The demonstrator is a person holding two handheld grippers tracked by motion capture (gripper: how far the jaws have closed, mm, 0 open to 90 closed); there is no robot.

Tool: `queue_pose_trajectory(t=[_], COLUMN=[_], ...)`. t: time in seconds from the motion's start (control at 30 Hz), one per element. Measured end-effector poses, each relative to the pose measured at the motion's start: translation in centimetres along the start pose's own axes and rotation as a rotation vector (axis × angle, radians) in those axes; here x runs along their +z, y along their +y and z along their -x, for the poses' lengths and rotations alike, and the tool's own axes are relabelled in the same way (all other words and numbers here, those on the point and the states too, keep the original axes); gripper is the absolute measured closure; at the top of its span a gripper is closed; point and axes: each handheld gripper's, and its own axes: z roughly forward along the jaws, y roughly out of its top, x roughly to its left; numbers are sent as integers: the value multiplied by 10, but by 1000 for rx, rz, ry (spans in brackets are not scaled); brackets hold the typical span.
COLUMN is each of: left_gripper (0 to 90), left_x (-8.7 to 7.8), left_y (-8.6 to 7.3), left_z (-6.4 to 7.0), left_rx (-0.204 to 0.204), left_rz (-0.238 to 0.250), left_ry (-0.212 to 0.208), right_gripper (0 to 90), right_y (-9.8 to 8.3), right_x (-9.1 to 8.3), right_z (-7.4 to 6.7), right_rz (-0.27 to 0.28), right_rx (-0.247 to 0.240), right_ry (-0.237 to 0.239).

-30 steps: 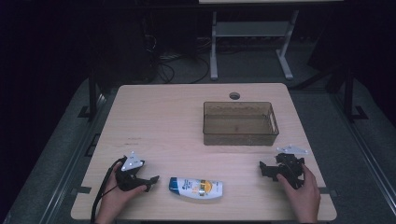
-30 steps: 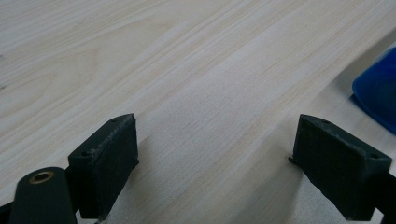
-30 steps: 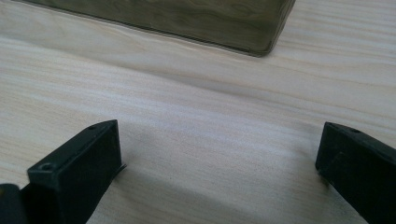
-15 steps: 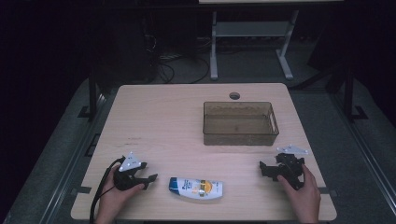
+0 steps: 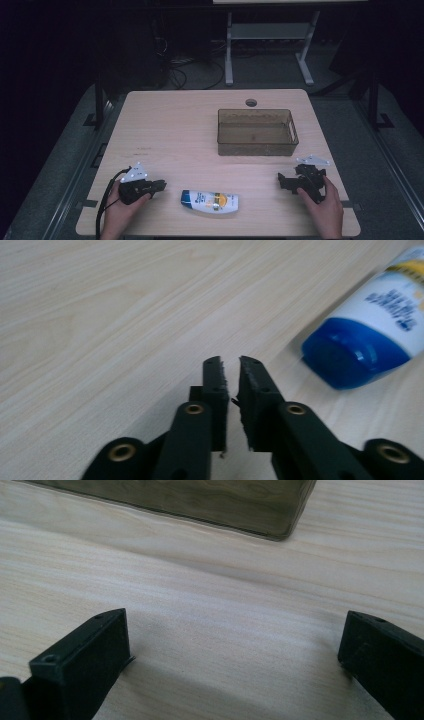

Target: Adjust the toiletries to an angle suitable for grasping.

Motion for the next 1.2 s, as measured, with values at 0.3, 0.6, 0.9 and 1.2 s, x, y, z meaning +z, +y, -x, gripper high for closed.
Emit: queue_pose_trajectory(t=[0.3,0.6,0.9,1.2], left_gripper=[900,899,900,900], left_x=[-6,-5,2,13], left_y=[6,11,17,19], left_z=[10,21,42,59], left_rx=[-11,-13,23,53], left_rz=[18,36,29,12], left_ry=[-75,-129,-195,-251], right_gripper=[0,0,0,0], right_y=[0,0,0,0], right_x=[0,0,0,0], right_z=[0,0,0,0], right_rz=[1,1,1,1], right_rx=[-1,-1,-2,-1], right_ry=[0,0,0,1])
